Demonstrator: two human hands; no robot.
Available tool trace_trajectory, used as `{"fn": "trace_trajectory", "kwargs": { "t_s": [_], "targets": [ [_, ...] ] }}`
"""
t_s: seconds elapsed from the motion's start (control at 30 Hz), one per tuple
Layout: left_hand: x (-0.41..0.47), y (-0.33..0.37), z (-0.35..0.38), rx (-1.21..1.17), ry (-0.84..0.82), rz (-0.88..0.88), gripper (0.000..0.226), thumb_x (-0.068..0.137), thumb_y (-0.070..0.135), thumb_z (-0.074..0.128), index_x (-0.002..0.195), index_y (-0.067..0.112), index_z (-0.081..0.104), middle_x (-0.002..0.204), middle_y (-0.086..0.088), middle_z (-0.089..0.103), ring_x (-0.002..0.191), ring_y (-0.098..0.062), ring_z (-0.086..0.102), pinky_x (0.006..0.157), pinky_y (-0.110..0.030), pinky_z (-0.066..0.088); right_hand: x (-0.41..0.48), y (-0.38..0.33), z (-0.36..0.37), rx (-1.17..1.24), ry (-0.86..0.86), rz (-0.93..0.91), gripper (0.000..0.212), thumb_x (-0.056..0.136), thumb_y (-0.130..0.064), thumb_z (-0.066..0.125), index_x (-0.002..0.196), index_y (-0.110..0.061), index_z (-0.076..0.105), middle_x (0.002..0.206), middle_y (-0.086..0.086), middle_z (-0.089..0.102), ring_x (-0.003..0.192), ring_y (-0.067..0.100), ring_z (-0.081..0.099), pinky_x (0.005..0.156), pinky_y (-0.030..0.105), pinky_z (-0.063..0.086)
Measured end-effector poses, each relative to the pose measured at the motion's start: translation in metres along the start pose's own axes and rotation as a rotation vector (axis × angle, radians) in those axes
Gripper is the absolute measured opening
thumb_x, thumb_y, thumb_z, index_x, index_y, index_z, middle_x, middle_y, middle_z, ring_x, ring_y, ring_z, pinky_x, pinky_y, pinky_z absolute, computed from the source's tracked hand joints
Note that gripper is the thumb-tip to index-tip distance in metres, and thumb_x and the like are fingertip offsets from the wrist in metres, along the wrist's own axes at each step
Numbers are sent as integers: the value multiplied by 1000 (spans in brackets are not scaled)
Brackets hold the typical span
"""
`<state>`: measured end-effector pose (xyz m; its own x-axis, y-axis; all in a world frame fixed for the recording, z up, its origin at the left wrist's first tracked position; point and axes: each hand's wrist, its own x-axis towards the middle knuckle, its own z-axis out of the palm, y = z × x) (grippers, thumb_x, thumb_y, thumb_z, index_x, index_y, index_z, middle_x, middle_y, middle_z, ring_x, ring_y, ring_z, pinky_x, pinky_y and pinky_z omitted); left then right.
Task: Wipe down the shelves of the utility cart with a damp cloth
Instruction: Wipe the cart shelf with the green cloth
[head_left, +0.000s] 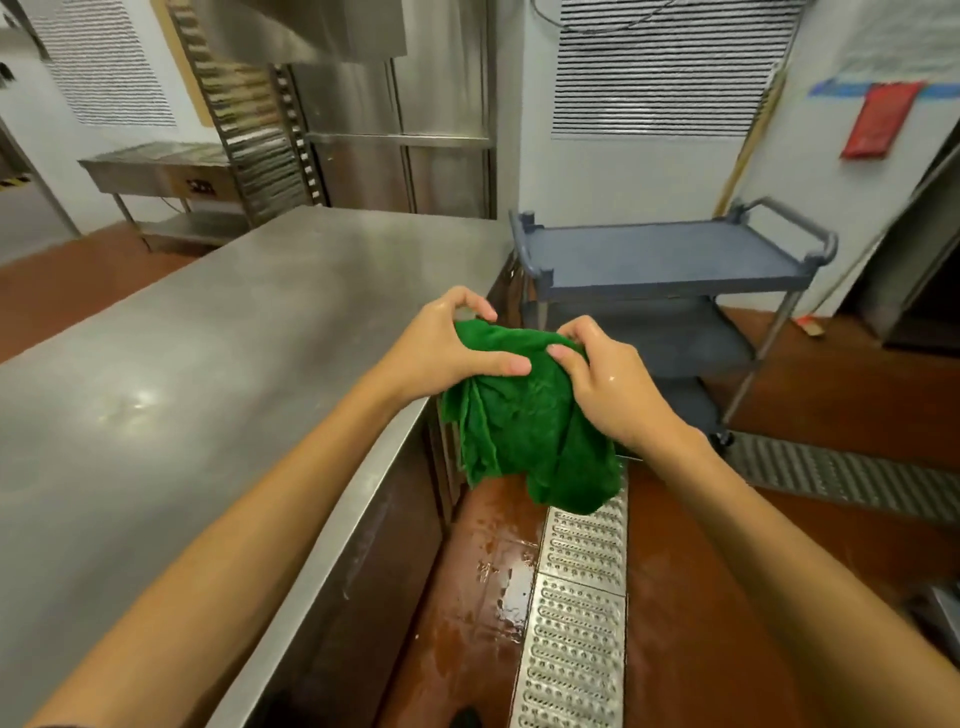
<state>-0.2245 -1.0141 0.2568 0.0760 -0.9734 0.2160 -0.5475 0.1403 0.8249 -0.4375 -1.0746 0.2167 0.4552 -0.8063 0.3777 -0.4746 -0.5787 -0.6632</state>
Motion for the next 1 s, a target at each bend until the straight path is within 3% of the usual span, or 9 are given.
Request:
{"fn": "trace_trajectory", "kwargs": {
  "t_s": [0.1,0.23,0.37,0.5,0.6,0.67,0.73,0.87,1.0],
  "targets": [
    [32,1,4,70,-128,107,66,59,44,94,117,35,62,97,4,70,87,-6,69,76,-23,56,19,12,-3,-36,45,-2,11,101,-32,47,105,-24,52,90,3,67,78,19,61,67,34,46],
    [82,-1,7,147,-166,216,27,75,41,85,95,24,76,87,7,74,84,-7,70,75,-27,55,52,20,-10,-31,96,50,14,103,-32,44,105,-23,54,87,0,66,77,13,60,60,17,41],
    [130,-7,5,130,-200,235,22,82,34,80,97,18,76,89,4,75,84,-7,71,76,-29,57,87,23,-19,-64,100,107,18,102,-36,44,103,-24,57,89,-2,67,81,10,60,63,25,40],
    [170,-20,5,79,-232,249,17,88,26,76,102,15,74,94,-2,76,90,-14,72,83,-42,59,111,29,-20,-74,106,135,31,92,-62,49,99,-32,58,89,-13,68,82,-2,62,60,11,44],
    [191,-30,7,88,-232,309,11,91,25,72,100,19,74,91,4,75,88,-10,71,82,-41,59,122,39,-18,-110,7,170,57,67,-79,66,102,-36,56,92,-17,66,84,-3,63,65,16,51],
    [205,-37,7,105,-248,322,10,90,26,73,99,22,75,91,8,75,88,-6,70,82,-39,59,130,52,-18,-247,-84,159,63,61,-67,79,107,-31,56,99,-14,63,92,7,60,75,29,52],
    [219,-45,7,135,-293,330,10,90,27,73,98,24,76,92,9,75,87,-2,70,80,-37,60,138,70,-20,-348,-129,186,57,65,-46,86,110,-26,58,103,-7,58,98,16,56,82,34,48],
    [246,-60,13,165,-334,323,11,89,31,74,99,27,77,93,11,75,86,-1,69,79,-38,60,150,112,-26,-389,-168,305,38,74,-22,83,106,-22,63,103,-1,53,100,23,55,87,37,47],
    [277,-65,30,218,-368,319,8,89,38,73,96,38,74,91,16,73,85,-2,68,77,-41,61,172,151,-27,-292,-227,423,45,78,-8,77,117,-24,63,111,-3,65,101,20,61,82,39,58]
  ]
}}
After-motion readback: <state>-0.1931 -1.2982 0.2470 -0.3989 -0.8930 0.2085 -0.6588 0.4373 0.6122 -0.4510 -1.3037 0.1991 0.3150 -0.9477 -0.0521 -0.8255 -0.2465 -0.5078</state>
